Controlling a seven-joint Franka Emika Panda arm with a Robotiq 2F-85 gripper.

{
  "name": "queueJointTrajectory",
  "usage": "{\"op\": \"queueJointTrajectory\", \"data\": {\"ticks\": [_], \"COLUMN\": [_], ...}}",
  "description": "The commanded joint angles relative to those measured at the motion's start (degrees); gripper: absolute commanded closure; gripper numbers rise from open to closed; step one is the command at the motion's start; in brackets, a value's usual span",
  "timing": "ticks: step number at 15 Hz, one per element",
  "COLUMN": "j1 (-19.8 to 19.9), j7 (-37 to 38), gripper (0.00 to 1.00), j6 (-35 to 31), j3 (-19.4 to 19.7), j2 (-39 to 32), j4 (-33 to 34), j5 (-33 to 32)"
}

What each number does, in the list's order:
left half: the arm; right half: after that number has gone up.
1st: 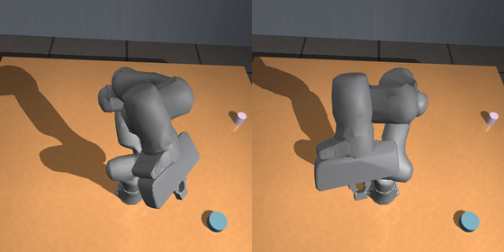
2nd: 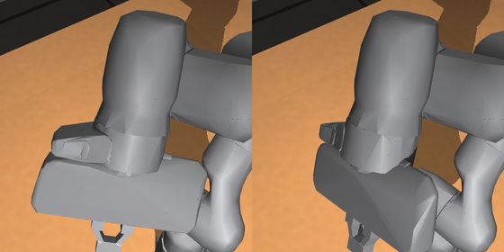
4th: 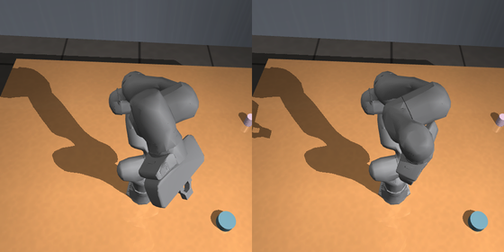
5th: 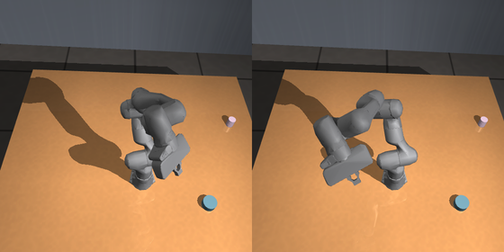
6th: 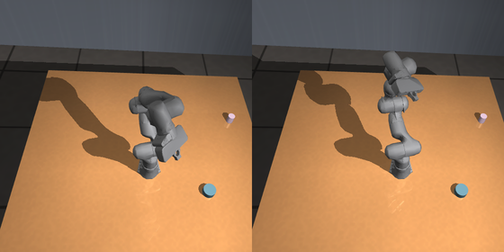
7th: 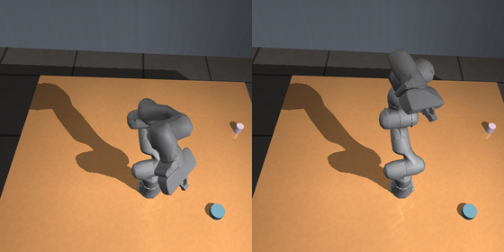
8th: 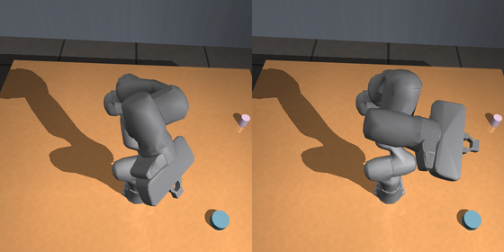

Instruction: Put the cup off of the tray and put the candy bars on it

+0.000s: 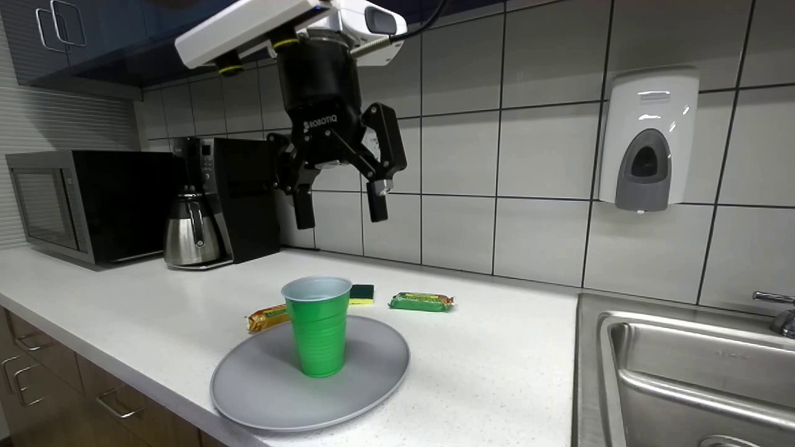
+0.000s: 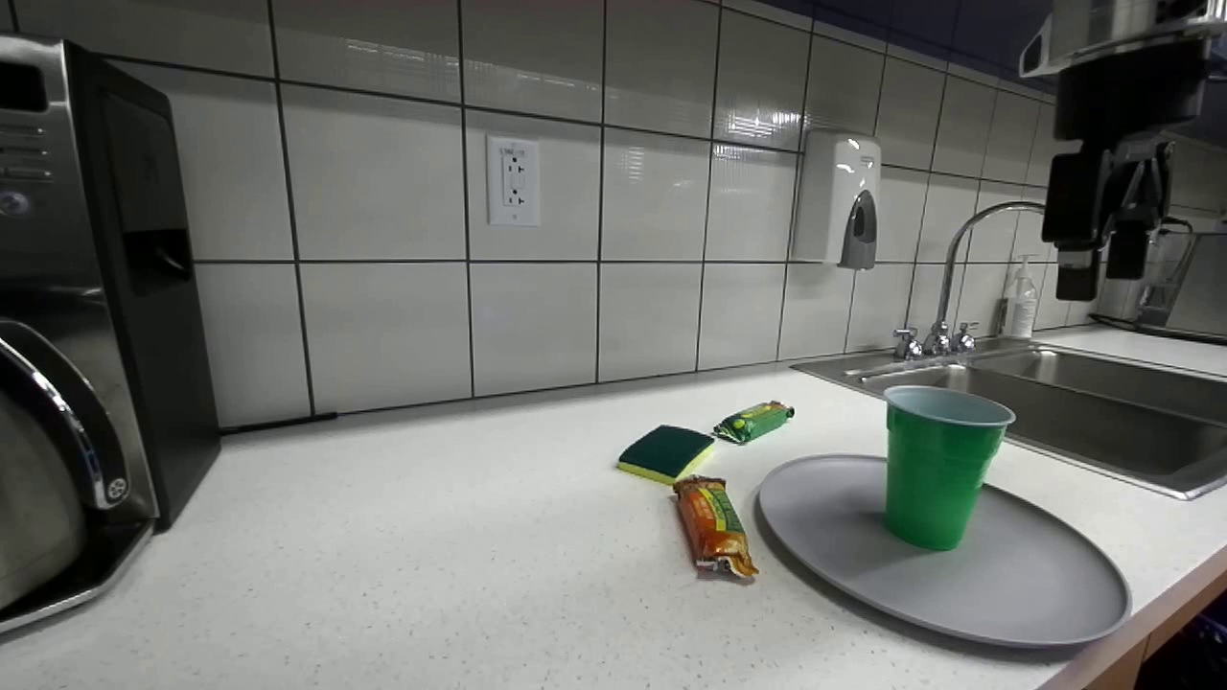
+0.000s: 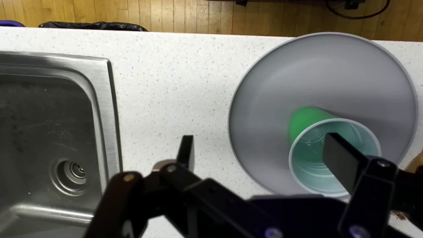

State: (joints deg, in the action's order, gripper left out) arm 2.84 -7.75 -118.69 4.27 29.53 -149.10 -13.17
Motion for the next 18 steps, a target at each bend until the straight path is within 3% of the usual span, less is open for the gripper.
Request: {"op": "queueJointTrajectory", "data": {"ticks": [1,10,18], "j1": [0.2,-1.8,-2.4], "j7": [-0.1,2.3,2.4], "gripper": [0.0,0.0,0.0], "j6": [0.1,0.1,-3.7], "j3": [-0.2,-2.8,-2.3], "j2": [0.0,-1.0,-4.7], "j4": [0.1,0.9,-0.9], "j5": [0.2,1.4,4.3]}}
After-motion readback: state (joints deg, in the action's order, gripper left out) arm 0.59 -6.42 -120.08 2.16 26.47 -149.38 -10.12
